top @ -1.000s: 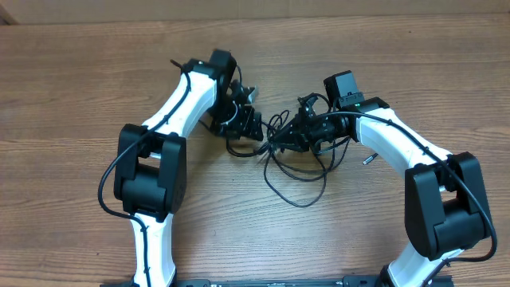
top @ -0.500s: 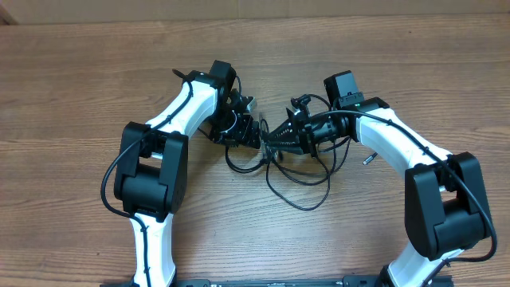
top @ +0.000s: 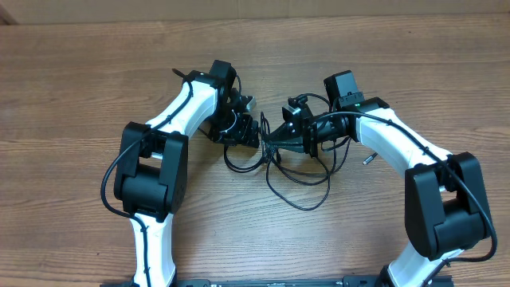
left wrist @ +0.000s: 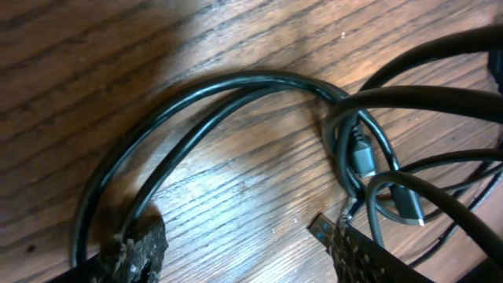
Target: Untangle cables
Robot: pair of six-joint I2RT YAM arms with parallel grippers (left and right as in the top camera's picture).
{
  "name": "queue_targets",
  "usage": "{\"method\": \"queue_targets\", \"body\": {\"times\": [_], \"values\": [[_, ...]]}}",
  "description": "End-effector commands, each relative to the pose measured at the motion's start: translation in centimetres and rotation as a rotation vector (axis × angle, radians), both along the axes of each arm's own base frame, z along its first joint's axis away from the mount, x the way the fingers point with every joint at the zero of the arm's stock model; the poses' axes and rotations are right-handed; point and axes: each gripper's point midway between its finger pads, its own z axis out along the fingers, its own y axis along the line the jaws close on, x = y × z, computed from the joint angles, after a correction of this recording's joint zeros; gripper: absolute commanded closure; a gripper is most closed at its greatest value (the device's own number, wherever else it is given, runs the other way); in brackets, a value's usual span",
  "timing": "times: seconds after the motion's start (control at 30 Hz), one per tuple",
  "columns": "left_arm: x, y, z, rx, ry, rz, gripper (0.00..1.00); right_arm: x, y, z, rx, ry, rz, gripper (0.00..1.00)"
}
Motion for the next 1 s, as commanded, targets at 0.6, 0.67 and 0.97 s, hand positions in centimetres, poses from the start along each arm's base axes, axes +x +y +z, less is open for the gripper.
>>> {"method": "queue_targets", "body": {"times": [0.6, 0.67, 0.97], "values": [[1.8, 3.9, 2.9, 0.198, -0.103, 0.169, 0.45, 5.3, -7.8, -13.3, -0.943, -0.172, -0.322, 0.96], [2.2, 3.8, 5.2, 0.177, -0.149, 0.204, 0.44, 5.4, -8.4, -13.7, -0.992, -0.142, -0.355, 0.96], [0.5, 2.6, 14.4, 0.06, -0.251, 0.349, 0.44, 5.6, -9.3, -14.7, -1.15, -0.159, -0.42, 0.82]]}}
